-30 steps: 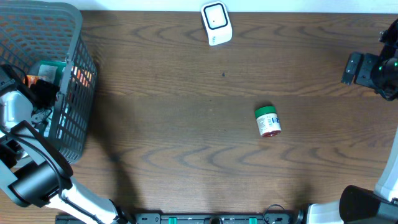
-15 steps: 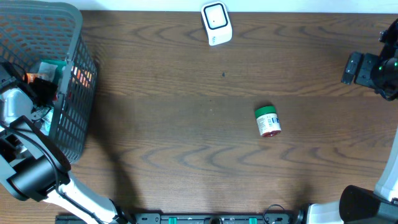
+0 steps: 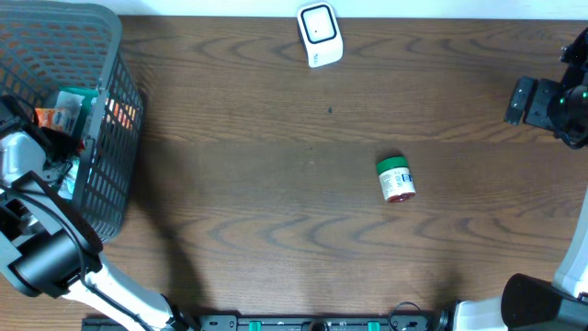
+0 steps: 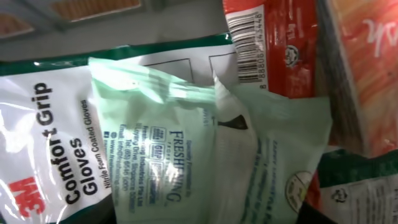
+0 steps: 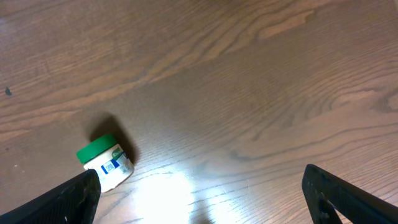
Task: Scan the item barcode
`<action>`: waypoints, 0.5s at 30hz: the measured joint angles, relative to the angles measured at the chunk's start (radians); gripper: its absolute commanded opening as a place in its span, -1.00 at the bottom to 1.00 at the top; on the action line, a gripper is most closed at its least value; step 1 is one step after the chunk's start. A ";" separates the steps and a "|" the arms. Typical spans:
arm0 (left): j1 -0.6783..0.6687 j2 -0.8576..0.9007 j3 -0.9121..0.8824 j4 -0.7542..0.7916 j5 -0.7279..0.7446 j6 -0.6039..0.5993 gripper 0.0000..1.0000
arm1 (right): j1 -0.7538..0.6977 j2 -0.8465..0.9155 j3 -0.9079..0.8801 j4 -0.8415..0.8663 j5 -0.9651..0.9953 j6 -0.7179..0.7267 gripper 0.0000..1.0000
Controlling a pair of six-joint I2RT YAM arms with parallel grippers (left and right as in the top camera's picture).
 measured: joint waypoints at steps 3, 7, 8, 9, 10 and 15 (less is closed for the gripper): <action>0.000 0.000 0.001 -0.001 0.004 -0.001 0.25 | 0.000 0.000 0.000 0.000 0.000 0.000 0.99; -0.001 -0.003 0.017 -0.042 0.014 -0.004 0.74 | 0.000 0.000 0.000 0.000 0.000 0.000 0.99; -0.001 -0.007 0.020 -0.060 0.015 -0.012 0.77 | 0.000 0.000 0.000 0.000 0.000 0.000 0.99; -0.003 -0.014 0.020 -0.078 0.016 -0.018 0.81 | 0.000 0.000 0.000 0.000 0.000 0.000 0.98; -0.005 -0.023 0.019 -0.102 0.014 -0.024 0.84 | 0.000 0.000 0.000 0.000 0.000 0.000 0.99; -0.004 -0.111 0.009 -0.129 -0.006 -0.049 0.89 | 0.000 0.000 0.000 0.000 0.000 0.000 0.98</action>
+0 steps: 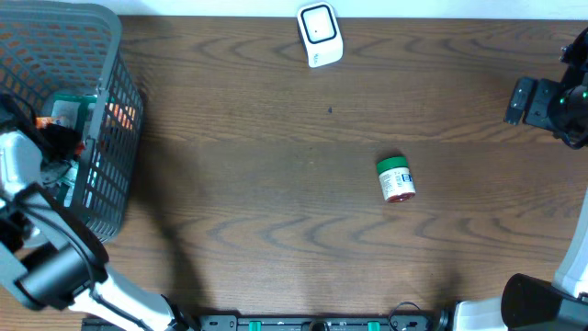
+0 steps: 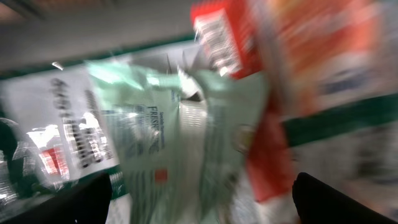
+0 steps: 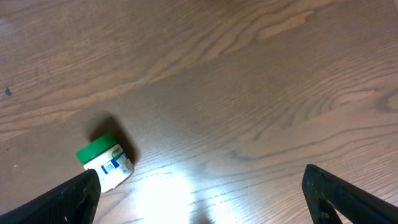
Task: Scan the item barcode
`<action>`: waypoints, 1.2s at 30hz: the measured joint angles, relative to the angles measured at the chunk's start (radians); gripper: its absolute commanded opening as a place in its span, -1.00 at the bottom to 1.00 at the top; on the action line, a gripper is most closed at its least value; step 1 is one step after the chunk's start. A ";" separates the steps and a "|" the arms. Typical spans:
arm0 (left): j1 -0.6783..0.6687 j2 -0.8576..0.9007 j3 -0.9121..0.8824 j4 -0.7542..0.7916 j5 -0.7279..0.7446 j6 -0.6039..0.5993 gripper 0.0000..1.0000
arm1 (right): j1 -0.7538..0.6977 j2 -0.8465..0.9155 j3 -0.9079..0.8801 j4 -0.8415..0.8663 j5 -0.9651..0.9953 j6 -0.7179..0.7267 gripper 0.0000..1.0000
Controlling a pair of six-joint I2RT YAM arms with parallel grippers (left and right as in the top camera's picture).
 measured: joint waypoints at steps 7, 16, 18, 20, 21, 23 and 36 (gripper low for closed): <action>0.000 -0.095 0.002 -0.007 -0.032 -0.050 0.93 | 0.000 0.000 0.000 0.000 0.000 0.000 0.98; -0.027 0.065 0.001 0.006 -0.039 -0.131 0.93 | 0.000 0.000 0.000 0.000 0.000 0.000 0.99; -0.032 0.089 0.002 0.026 -0.045 -0.146 0.93 | 0.000 0.000 0.000 0.000 0.000 0.000 0.98; -0.033 0.089 0.002 0.042 -0.048 -0.158 0.93 | 0.000 0.000 0.000 0.000 0.000 0.000 0.98; -0.033 0.090 0.002 0.048 -0.051 -0.162 0.93 | 0.000 0.000 0.000 0.000 0.000 0.000 0.98; -0.033 0.090 0.002 0.049 -0.053 -0.164 0.93 | 0.000 0.000 0.000 0.000 0.000 0.000 0.99; -0.040 0.093 -0.001 0.050 -0.086 -0.163 0.93 | 0.000 0.000 0.000 0.000 0.000 0.000 0.99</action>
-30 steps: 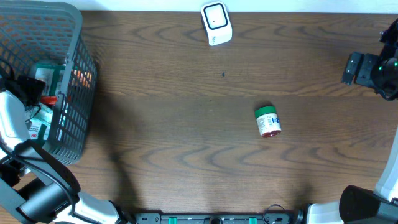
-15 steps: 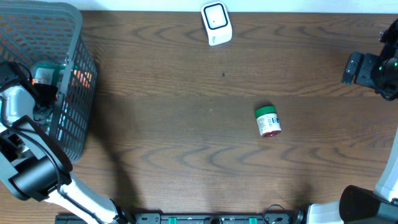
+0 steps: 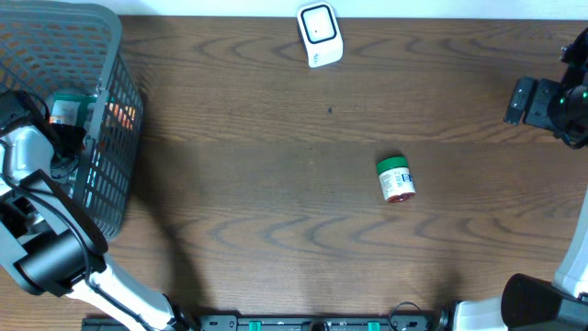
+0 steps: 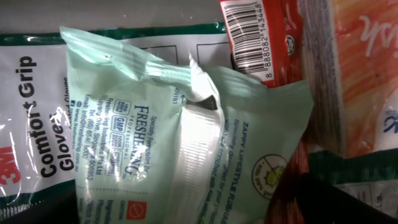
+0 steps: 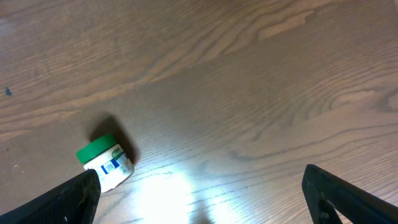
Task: Scan the item barcode
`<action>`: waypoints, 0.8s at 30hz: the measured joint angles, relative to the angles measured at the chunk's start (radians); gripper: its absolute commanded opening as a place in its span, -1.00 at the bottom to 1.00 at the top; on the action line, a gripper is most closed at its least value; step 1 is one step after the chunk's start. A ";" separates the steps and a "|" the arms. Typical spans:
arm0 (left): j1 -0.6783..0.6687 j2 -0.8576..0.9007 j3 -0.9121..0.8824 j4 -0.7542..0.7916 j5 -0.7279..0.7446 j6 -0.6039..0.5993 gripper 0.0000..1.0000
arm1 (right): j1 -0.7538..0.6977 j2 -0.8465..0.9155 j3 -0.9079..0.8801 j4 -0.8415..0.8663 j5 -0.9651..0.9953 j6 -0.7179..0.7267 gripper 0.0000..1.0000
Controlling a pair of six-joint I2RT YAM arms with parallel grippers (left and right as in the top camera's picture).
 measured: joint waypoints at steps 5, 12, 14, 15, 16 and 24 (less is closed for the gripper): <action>0.000 0.000 -0.003 0.007 0.002 0.015 0.99 | 0.000 0.000 0.000 0.000 0.000 0.000 0.98; 0.000 0.004 0.017 -0.047 0.026 0.068 0.99 | 0.000 0.000 0.000 0.000 0.000 0.000 0.98; 0.000 0.010 0.032 -0.085 0.032 0.068 0.99 | 0.000 0.000 0.000 0.000 0.000 0.000 0.98; 0.000 0.013 0.039 -0.098 0.033 0.068 0.99 | 0.000 0.000 0.000 0.000 0.000 0.000 0.99; 0.000 0.016 0.045 -0.105 0.034 0.067 1.00 | 0.000 0.000 0.000 0.000 0.000 0.000 0.98; 0.000 0.026 0.056 -0.121 0.029 0.054 1.00 | 0.000 0.000 0.000 0.000 0.000 0.000 0.99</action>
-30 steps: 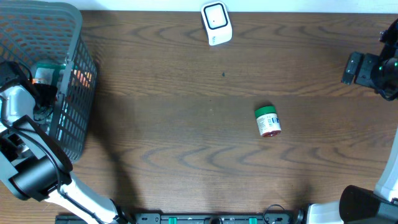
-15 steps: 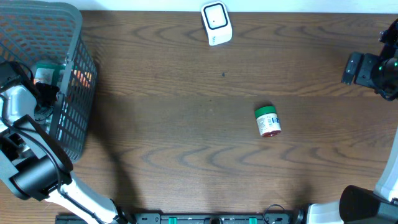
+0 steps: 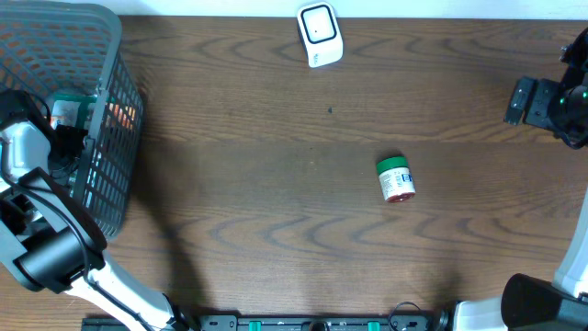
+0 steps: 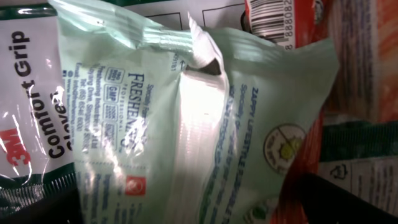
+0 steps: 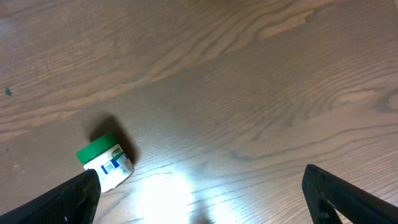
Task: Scan the item barcode
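Note:
A pale green wipes packet (image 4: 186, 106) fills the left wrist view, lying on other packets in the grey basket (image 3: 108, 41). My left gripper (image 4: 186, 211) is open just above it, one dark finger at each lower corner, on either side of the packet's lower part. A green-lidded white jar (image 3: 396, 179) lies on its side mid-table and shows as the jar (image 5: 104, 163) in the right wrist view. My right gripper (image 5: 199, 205) hangs open and empty at the table's right side. The white scanner (image 3: 319, 34) stands at the far edge.
Under the green packet lie a white 3M gloves packet (image 4: 25, 93), a red packet with a barcode (image 4: 280, 18) and an orange packet (image 4: 367, 56). The basket walls surround my left arm. Brown wooden table (image 3: 276, 211) lies between basket and jar.
My left gripper has come closer to the pale green packet, which now fills more of its view. The jar, scanner and right arm have not moved.
My left gripper was in the basket over the packets, fingers out of view. Then its view blurred, with open fingers at the corners. Then it hung over the green packet, and now sits lower on it. The right arm stayed still.

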`<action>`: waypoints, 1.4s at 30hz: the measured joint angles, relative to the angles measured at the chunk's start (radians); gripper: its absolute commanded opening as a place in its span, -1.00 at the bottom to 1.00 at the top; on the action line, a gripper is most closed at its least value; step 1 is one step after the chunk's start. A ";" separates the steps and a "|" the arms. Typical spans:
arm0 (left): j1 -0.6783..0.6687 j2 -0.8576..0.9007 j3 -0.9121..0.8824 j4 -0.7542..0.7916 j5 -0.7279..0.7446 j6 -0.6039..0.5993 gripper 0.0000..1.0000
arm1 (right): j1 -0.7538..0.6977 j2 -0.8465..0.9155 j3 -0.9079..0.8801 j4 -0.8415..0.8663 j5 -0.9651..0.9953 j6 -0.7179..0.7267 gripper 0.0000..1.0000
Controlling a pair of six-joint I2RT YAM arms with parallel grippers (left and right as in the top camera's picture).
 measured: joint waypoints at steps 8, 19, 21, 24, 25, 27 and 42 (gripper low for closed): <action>0.002 0.023 0.026 -0.021 -0.010 -0.009 0.14 | 0.000 0.000 0.000 0.000 0.000 0.000 0.98; 0.023 0.043 0.087 -0.108 -0.004 0.009 -0.44 | 0.000 0.000 0.000 0.000 0.000 0.000 0.99; 0.025 0.043 0.088 -0.111 -0.004 0.013 -0.38 | 0.000 0.000 0.000 0.000 0.000 0.000 0.99; 0.027 0.043 0.088 -0.116 -0.005 0.033 0.13 | 0.000 0.000 0.000 0.000 0.000 0.000 0.99; 0.028 0.044 0.088 -0.119 -0.009 0.034 0.18 | 0.000 0.000 0.000 0.000 0.000 0.000 0.99; 0.031 0.047 0.087 -0.124 -0.012 0.037 0.21 | 0.000 0.000 0.000 0.000 0.000 0.000 0.99; 0.036 0.035 0.117 -0.198 -0.017 0.054 -0.86 | 0.000 0.000 0.000 0.000 0.000 0.000 0.99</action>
